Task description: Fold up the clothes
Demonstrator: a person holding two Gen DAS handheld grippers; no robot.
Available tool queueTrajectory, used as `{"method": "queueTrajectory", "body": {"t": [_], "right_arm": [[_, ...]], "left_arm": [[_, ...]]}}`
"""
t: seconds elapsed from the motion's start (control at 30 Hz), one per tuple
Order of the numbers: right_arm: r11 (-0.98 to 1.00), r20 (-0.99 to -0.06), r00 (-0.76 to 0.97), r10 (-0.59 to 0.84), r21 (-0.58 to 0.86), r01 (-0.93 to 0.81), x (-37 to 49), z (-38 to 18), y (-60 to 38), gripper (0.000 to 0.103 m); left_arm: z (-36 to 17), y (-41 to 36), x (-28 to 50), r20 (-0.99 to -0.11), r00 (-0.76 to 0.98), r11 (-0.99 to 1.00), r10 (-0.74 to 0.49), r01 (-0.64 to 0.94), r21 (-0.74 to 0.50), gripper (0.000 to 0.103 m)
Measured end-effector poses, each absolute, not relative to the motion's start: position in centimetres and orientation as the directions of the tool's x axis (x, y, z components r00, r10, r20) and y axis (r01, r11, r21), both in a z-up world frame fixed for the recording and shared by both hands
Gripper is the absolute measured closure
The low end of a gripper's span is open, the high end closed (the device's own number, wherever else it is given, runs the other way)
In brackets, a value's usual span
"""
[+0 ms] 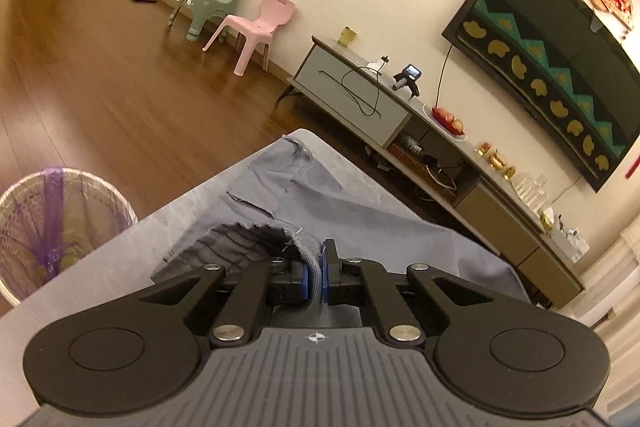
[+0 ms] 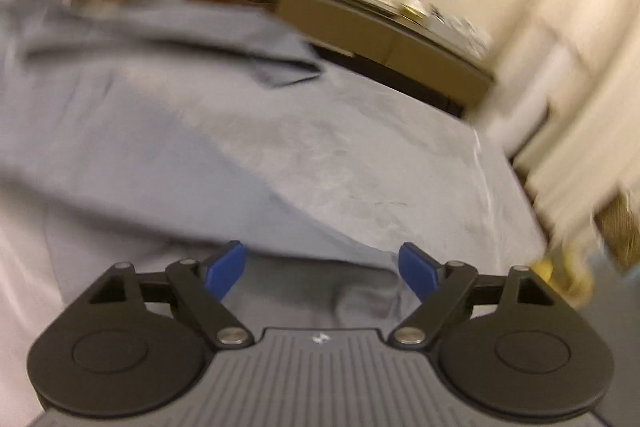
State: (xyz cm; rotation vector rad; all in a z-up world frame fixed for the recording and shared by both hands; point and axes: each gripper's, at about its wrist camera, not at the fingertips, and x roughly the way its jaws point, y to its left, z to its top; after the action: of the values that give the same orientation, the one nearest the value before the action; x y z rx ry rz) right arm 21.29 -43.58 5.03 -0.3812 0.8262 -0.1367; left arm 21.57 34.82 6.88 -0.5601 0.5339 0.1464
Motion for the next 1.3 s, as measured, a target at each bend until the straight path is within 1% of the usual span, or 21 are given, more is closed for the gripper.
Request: {"method": "queueTrajectory", "body": {"t": [0.1,0.13,0.17,0.2,0.23,0.27,0.33,0.43,0.53,0.57,0.6,0.67,0.77,0.83,0.9,1.0,1.1,1.13,1.17,1.2,1.3], "right_arm": [[0.870,-0.656,0.706,-0.267,-0.479,-0.116,22.2,3.4,-41.4,0.023],[0.857,-0.646,0.719,-0.255,-0.496,-0.142,22.6,3.0,-40.8,0.033],[0.868,-0.656,0.721,-0.222,-0.470,-0.161,23.2,3.0,-40.6,0.065],[0.891,-0.678,0.712,-0.184,-0.421,-0.171,24.0,3.2,-40.6,0.087],[0.912,-0.693,0.704,-0.154,-0.374,-0.170,24.6,3.6,-40.6,0.101],[0.922,-0.683,0.719,-0.130,-0.350,-0.166,24.6,4.4,-40.5,0.101],[0.941,-0.657,0.749,-0.083,-0.299,-0.159,24.5,6.3,-40.3,0.102],[0.973,-0.533,0.844,0.057,-0.159,-0.166,21.7,13.5,-40.8,0.102],[0.976,-0.382,0.905,0.188,-0.032,-0.216,18.4,20.5,-41.4,0.102],[0.974,-0.363,0.907,0.212,-0.002,-0.228,18.2,22.0,-41.6,0.102],[0.973,-0.382,0.897,0.222,0.023,-0.231,18.9,22.9,-41.9,0.102],[0.976,-0.498,0.847,0.184,-0.008,-0.217,21.9,22.5,-41.3,0.102],[0.960,-0.730,0.668,0.142,-0.064,-0.274,26.8,17.2,-39.1,0.101],[0.940,-0.824,0.554,0.115,-0.090,-0.329,28.0,13.3,-37.8,0.101],[0.943,-0.842,0.535,0.069,-0.120,-0.310,27.4,10.8,-37.2,0.098],[0.972,-0.834,0.550,0.052,-0.084,-0.219,26.2,9.0,-37.9,0.083],[0.979,-0.748,0.631,0.204,0.155,-0.132,24.8,11.8,-40.4,0.066],[0.959,-0.696,0.668,0.265,0.261,-0.109,24.6,13.0,-41.3,0.053],[0.930,-0.644,0.698,0.313,0.358,-0.086,25.0,14.1,-42.3,0.046],[0.891,-0.593,0.724,0.354,0.450,-0.067,25.4,14.9,-43.2,0.046],[0.766,-0.528,0.730,0.434,0.643,0.011,29.4,14.9,-44.1,0.046]], "left_arm": [[6.8,34.4,21.7,-0.537,0.844,0.868,-0.005,-0.263,-0.421,0.098],[6.9,34.3,21.6,-0.536,0.844,0.877,-0.004,-0.255,-0.407,0.098],[7.0,34.4,21.5,-0.532,0.847,0.882,-0.004,-0.248,-0.400,0.098],[7.1,34.5,21.3,-0.525,0.851,0.884,-0.004,-0.242,-0.400,0.098],[7.3,34.7,21.0,-0.514,0.858,0.884,-0.002,-0.239,-0.402,0.098],[7.8,35.1,20.5,-0.492,0.871,0.879,0.005,-0.238,-0.413,0.098],[9.0,36.3,19.5,-0.431,0.902,0.864,0.018,-0.231,-0.448,0.098],[10.6,38.1,18.3,-0.351,0.935,0.835,0.043,-0.227,-0.501,0.098],[11.7,40.1,18.1,-0.321,0.944,0.795,0.076,-0.252,-0.552,0.098],[11.7,40.7,18.4,-0.341,0.936,0.782,0.087,-0.276,-0.559,0.098],[11.2,41.2,19.1,-0.391,0.915,0.771,0.095,-0.317,-0.552,0.098],[9.9,41.9,20.4,-0.495,0.861,0.769,0.115,-0.392,-0.504,0.098],[7.6,40.5,22.3,-0.637,0.751,0.845,0.175,-0.446,-0.294,0.098],[7.2,39.5,22.4,-0.658,0.724,0.879,0.206,-0.433,-0.201,0.098],[7.7,38.6,21.9,-0.644,0.727,0.902,0.236,-0.410,-0.133,0.097],[9.1,37.6,20.4,-0.591,0.762,0.916,0.263,-0.390,-0.095,0.094],[10.5,37.2,18.3,-0.552,0.789,0.907,0.270,-0.400,-0.128,0.091],[10.9,36.8,17.5,-0.517,0.813,0.910,0.268,-0.390,-0.142,0.088],[11.1,36.3,17.0,-0.486,0.828,0.905,0.280,-0.396,-0.154,0.076],[11.2,35.9,16.7,-0.473,0.827,0.892,0.305,-0.422,-0.162,0.062],[11.5,35.0,17.4,-0.458,0.828,0.878,0.324,-0.443,-0.181,0.062]]}}
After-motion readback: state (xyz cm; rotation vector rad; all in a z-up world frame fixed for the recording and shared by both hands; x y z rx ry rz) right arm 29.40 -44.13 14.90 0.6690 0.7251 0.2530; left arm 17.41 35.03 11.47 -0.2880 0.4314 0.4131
